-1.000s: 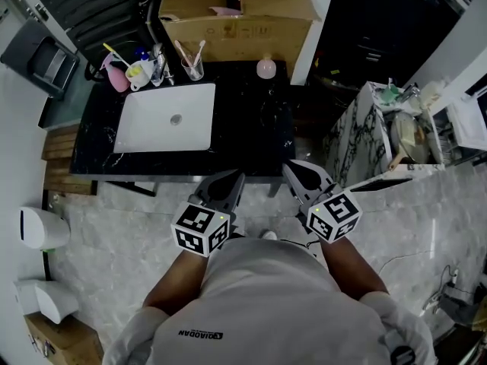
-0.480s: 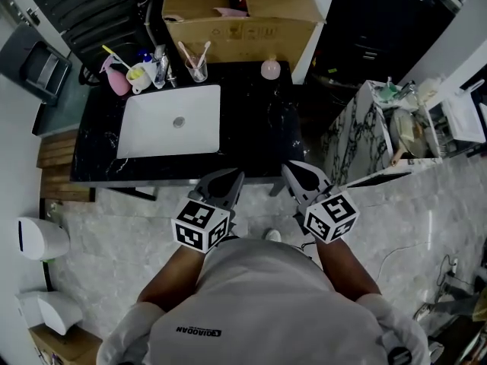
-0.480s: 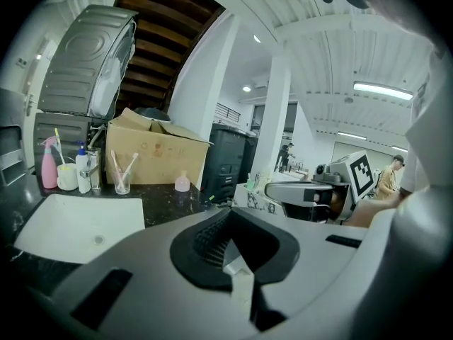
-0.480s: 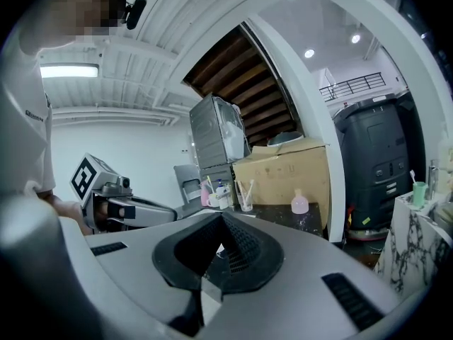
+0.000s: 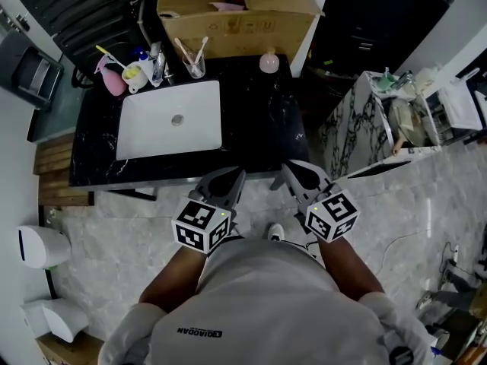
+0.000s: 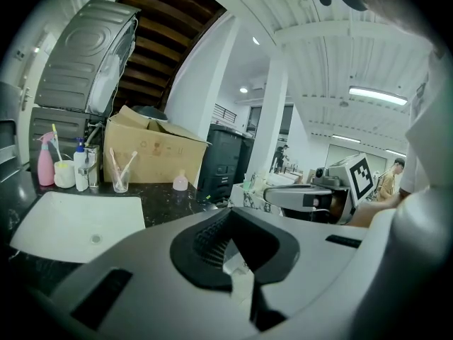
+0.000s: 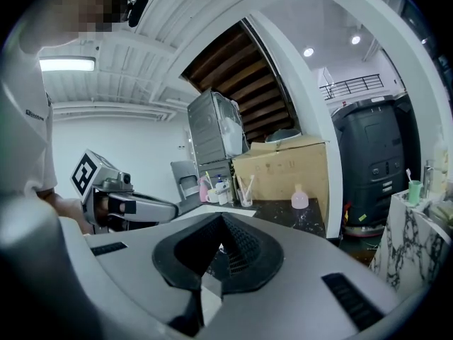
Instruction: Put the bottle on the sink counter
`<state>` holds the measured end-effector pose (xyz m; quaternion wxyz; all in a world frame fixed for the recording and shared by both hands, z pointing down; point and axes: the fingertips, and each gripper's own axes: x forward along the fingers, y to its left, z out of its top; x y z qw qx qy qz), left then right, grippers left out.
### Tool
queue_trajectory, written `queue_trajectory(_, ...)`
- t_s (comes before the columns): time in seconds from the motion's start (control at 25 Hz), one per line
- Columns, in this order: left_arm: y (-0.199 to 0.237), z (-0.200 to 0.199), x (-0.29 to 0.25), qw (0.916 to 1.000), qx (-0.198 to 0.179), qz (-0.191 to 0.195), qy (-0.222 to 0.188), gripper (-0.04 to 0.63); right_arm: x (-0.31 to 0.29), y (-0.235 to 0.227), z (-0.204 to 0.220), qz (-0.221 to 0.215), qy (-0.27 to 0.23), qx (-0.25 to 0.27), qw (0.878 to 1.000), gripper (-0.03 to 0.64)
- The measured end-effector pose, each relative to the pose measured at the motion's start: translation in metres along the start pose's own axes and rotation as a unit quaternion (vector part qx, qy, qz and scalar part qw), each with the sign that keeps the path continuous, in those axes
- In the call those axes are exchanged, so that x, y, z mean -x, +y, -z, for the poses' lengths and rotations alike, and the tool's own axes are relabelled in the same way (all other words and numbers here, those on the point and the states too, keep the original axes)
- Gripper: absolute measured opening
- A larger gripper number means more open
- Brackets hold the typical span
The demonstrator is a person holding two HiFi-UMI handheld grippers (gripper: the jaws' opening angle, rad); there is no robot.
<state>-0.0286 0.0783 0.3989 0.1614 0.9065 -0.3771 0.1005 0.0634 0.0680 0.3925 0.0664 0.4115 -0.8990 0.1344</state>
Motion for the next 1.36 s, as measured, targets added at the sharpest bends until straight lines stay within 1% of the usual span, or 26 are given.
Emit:
queue_trajectory(0.4, -0.003, 0.001, 0.007, 1.0000, 0.000, 0.004, -0.004, 0.011, 0.004, 0.009, 0.001, -0.001, 0.005, 0.005, 1.000, 0.040)
queue_trajectory(1.36, -0.011, 0.001, 0.006, 1.0000, -0.003, 0.005, -0.006, 0.011, 0.011, 0.010, 0.002, 0.002, 0.004, 0.003, 1.000, 0.040)
